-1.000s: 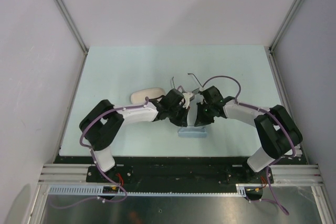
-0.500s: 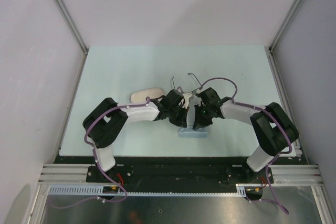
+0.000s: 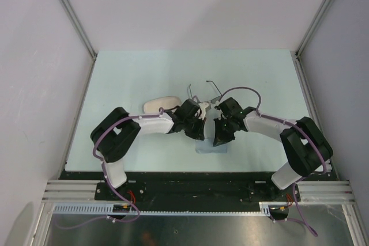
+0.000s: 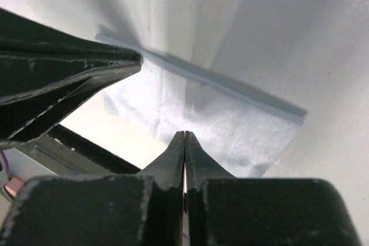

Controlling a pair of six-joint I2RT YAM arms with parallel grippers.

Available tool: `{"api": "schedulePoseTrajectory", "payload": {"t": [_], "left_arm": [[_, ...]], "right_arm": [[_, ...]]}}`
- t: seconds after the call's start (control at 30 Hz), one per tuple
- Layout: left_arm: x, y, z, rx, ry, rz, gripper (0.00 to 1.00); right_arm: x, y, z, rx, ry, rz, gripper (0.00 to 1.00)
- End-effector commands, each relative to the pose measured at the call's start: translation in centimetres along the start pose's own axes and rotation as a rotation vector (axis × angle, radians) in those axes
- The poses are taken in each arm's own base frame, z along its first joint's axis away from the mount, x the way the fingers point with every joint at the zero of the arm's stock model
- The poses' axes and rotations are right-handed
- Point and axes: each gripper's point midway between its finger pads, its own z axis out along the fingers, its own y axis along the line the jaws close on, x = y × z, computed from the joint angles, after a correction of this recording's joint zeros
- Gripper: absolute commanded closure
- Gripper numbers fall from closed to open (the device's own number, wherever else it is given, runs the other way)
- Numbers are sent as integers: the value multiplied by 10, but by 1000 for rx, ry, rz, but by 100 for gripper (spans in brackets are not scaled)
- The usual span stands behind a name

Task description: Organize the sunglasses

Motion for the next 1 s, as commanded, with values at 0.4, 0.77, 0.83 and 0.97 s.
{"api": "schedulePoseTrajectory", "payload": {"t": [0.4,0.77,0.83,0.97], "left_arm": [[-4,-1,-34,-16,-99,-28,61],[6,4,-36,-62,-39,-100,47],[9,4,-36,-64,-21,-115,47],[17,2,-37,-55,27,-124,50]], "right_arm": [[-19,-32,-35,238,-153,94,65],[-17,-52,-33,299,-168,145,59],[-16,-53,-31,300,-162,149,59],[-13,-56,-26,306,-151,154,59]]}}
